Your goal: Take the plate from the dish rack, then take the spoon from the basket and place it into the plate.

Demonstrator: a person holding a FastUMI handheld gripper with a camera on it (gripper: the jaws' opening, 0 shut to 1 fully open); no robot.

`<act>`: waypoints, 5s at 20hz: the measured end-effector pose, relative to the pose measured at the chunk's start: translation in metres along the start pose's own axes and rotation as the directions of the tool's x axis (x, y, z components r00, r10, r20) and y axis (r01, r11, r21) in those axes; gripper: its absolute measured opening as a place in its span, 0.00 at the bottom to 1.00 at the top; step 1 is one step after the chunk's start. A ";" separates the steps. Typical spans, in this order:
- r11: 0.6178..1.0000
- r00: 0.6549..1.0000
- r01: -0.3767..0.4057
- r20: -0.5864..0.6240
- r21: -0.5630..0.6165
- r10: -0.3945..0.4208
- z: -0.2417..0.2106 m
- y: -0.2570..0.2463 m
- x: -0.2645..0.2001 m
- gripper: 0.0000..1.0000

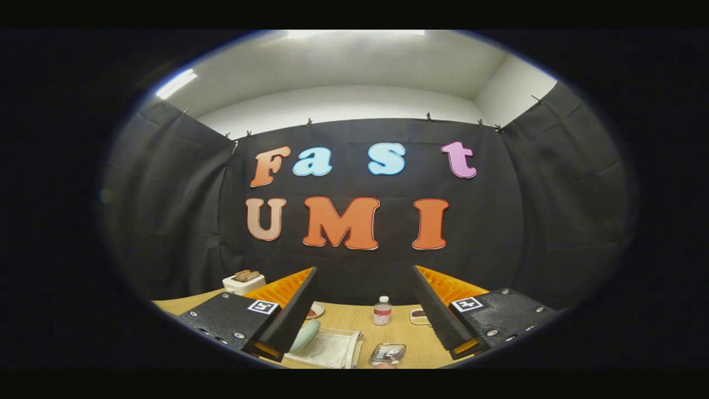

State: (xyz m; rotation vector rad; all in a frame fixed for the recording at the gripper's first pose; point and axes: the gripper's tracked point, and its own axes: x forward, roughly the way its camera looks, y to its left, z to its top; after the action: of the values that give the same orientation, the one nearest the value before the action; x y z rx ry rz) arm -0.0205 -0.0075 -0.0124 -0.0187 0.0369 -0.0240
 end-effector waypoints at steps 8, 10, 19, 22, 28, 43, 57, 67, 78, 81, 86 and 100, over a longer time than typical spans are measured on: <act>0.998 0.995 -0.062 -0.081 0.010 0.062 -0.021 0.023 0.012 0.97; 0.998 0.990 -0.066 -0.124 0.015 0.068 -0.028 0.024 0.020 0.98; 0.955 0.783 -0.142 -0.561 0.259 0.268 -0.140 0.085 0.056 0.97; 0.948 0.669 -0.125 -0.681 0.294 0.300 -0.177 0.102 0.063 0.96; 0.950 0.372 -0.079 -0.875 0.303 0.310 -0.248 0.117 0.056 0.89; 0.994 0.077 -0.050 -0.992 0.099 0.103 -0.335 0.142 0.042 0.41; 0.995 0.170 0.095 -0.984 -0.042 -0.058 -0.298 0.090 0.035 0.24; 0.985 0.229 0.156 -0.973 0.071 0.034 -0.258 0.059 -0.035 0.24; 0.964 0.187 0.188 -0.970 0.189 0.154 -0.283 0.048 -0.129 0.24; 0.963 0.175 0.174 -0.969 0.207 0.176 -0.293 0.047 -0.153 0.24; 0.939 0.156 0.213 -0.958 0.271 0.241 -0.316 0.050 -0.174 0.24; 0.907 0.169 0.186 -0.922 0.377 0.349 -0.376 0.067 -0.189 0.24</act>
State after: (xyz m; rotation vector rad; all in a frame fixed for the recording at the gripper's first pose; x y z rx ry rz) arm -0.2216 0.0570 -0.3823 0.4629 1.4410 0.0809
